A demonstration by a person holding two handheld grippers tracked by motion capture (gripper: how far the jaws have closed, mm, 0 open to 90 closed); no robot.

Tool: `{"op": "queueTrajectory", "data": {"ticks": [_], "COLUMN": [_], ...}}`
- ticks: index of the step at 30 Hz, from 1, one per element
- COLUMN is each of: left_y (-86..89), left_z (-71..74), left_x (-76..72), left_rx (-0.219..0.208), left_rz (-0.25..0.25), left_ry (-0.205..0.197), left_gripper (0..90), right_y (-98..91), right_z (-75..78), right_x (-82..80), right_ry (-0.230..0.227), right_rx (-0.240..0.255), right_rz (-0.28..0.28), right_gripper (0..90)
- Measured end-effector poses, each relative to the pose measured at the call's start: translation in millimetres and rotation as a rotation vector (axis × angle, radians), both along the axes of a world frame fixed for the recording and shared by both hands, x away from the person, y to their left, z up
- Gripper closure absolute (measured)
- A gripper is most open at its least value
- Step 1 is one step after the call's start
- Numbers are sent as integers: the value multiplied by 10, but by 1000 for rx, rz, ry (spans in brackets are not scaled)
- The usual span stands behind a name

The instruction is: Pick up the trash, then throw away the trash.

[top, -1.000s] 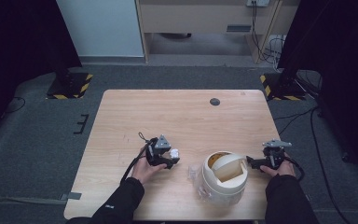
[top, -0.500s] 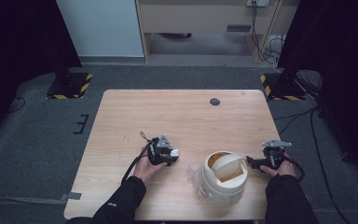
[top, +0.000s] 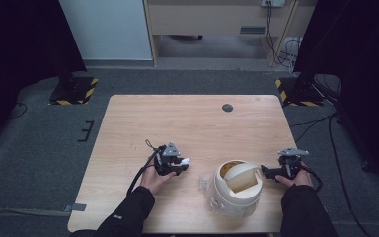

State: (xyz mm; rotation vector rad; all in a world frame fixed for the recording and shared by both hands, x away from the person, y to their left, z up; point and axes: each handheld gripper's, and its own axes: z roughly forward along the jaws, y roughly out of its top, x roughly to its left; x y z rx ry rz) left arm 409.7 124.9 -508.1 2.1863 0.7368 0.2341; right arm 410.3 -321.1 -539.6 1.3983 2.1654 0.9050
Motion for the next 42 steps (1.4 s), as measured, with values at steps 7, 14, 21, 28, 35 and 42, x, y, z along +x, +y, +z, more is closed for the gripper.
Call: {"op": "queueTrajectory", "data": {"ticks": [7,14,21,28,35,42], "left_y": [63,87,110,138,138,83], "left_z": [171,359,534,708,894,1019], "left_x": [-100,-178,-219,-256,-313,-378], "left_rx": [-58,-125,-191,-246,-313,-356], "left_rz": [-1,-4,-9,-16,-32,-62], "left_ry": [-31,-71,-102,-137,-171,-192], "left_gripper": [652,647,644,643,641,640], "right_y": [0,0,0,0,0,-1], "right_z": [0,0,0,0,0,0], "right_x": [0,0,0,0,0,1], "right_ry": [0,0,0,0,0,-1], "right_rx": [0,0,0,0,0,-1], "right_rz": [0,0,0,0,0,1], "right_gripper": [7,7,7,7,7,7]}}
